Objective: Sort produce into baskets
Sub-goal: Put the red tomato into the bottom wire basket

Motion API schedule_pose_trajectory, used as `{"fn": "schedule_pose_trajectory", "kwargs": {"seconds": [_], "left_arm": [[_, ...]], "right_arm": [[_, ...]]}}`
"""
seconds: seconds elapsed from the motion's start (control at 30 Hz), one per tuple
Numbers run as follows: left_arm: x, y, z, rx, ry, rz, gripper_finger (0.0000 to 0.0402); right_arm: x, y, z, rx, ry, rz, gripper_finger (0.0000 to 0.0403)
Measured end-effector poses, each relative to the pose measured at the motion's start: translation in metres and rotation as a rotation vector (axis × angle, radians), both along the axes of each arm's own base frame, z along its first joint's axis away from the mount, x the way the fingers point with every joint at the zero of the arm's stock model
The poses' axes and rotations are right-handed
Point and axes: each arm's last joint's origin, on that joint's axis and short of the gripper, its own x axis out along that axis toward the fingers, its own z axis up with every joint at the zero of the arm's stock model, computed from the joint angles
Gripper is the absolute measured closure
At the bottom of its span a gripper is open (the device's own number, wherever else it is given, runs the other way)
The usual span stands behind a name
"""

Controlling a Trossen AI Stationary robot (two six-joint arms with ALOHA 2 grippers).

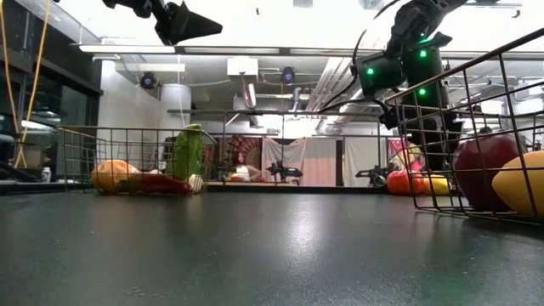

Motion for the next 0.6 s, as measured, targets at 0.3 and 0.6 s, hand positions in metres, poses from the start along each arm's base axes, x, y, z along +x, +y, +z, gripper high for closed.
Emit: {"fn": "schedule_pose_trajectory", "kwargs": {"seconds": [0.3, 0.6], "left_arm": [[0.0, 0.0, 0.0, -0.013, 0.003, 0.003, 0.0009], [-0.001, 0.0, -0.002, -0.018, 0.026, 0.007, 0.0009]], "right_arm": [[-0.023, -0.006, 0.006, -0.077, 0.207, -0.146, 0.0029], [-0.025, -0.012, 0.005, -0.069, 0.188, -0.203, 0.0029]]}}
